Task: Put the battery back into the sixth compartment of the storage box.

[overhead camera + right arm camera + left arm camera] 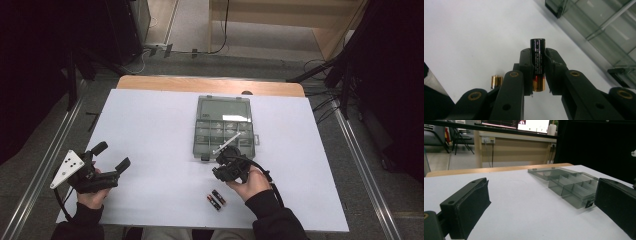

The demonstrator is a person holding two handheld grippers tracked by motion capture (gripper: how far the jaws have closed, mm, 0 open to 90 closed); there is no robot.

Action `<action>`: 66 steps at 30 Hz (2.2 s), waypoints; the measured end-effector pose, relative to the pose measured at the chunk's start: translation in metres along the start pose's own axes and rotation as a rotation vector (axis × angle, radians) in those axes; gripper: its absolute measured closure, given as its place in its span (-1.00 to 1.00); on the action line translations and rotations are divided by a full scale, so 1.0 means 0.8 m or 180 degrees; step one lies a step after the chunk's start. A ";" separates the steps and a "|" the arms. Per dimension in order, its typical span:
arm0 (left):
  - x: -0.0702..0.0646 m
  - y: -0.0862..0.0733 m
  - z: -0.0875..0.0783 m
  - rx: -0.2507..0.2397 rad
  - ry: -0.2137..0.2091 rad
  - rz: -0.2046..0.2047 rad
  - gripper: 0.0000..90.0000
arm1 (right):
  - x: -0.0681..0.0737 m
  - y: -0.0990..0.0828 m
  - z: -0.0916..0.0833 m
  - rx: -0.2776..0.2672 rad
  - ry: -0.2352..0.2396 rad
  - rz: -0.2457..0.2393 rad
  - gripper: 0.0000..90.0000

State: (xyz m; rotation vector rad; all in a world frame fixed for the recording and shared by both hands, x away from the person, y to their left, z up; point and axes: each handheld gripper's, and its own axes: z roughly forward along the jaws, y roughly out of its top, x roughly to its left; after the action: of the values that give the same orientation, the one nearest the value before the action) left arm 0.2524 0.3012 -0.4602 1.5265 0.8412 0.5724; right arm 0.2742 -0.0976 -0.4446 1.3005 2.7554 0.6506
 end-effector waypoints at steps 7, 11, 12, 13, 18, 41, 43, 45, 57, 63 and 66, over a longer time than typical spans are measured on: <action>-0.001 0.000 0.001 0.0001 -0.0007 0.0005 -1.00 | -0.009 0.009 -0.002 -0.0212 0.0010 0.0097 0.73; 0.000 0.000 0.001 0.0003 -0.0009 0.0004 -1.00 | -0.014 0.012 -0.001 -0.0348 0.0018 0.0231 0.73; 0.000 0.000 0.001 0.0004 -0.0011 0.0004 -1.00 | -0.014 0.012 -0.001 -0.0348 0.0018 0.0231 0.73; 0.000 0.000 0.001 0.0005 -0.0012 0.0008 -1.00 | -0.015 0.013 -0.001 -0.0382 0.0022 0.0254 0.74; 0.000 0.000 0.001 0.0006 -0.0015 0.0010 -1.00 | -0.023 0.014 -0.004 -0.0561 0.0036 0.0425 0.74; 0.001 0.000 0.001 0.0019 -0.0028 0.0015 -1.00 | -0.053 0.026 0.001 -0.1234 0.0279 0.1273 0.73; 0.001 0.000 0.001 0.0016 -0.0031 0.0014 -1.00 | -0.056 0.028 0.002 -0.1259 0.0298 0.1380 0.73; 0.001 0.000 0.002 0.0013 -0.0030 0.0006 -1.00 | -0.060 0.029 0.004 -0.1265 0.0332 0.1445 0.73; 0.001 0.000 0.002 0.0012 -0.0039 0.0011 -1.00 | -0.073 0.033 0.020 -0.1205 0.0441 0.1830 0.72; 0.002 0.000 0.002 0.0012 -0.0035 0.0013 -1.00 | -0.075 0.033 0.017 -0.1279 0.0424 0.1918 0.35; 0.001 0.000 0.002 0.0014 -0.0038 0.0011 -1.00 | -0.073 0.031 0.013 -0.1308 0.0370 0.1847 0.11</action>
State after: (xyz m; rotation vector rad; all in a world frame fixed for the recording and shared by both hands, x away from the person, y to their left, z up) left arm 0.2543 0.3012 -0.4605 1.5343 0.8316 0.5639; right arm 0.3323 -0.1235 -0.4535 1.9872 2.1165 1.2697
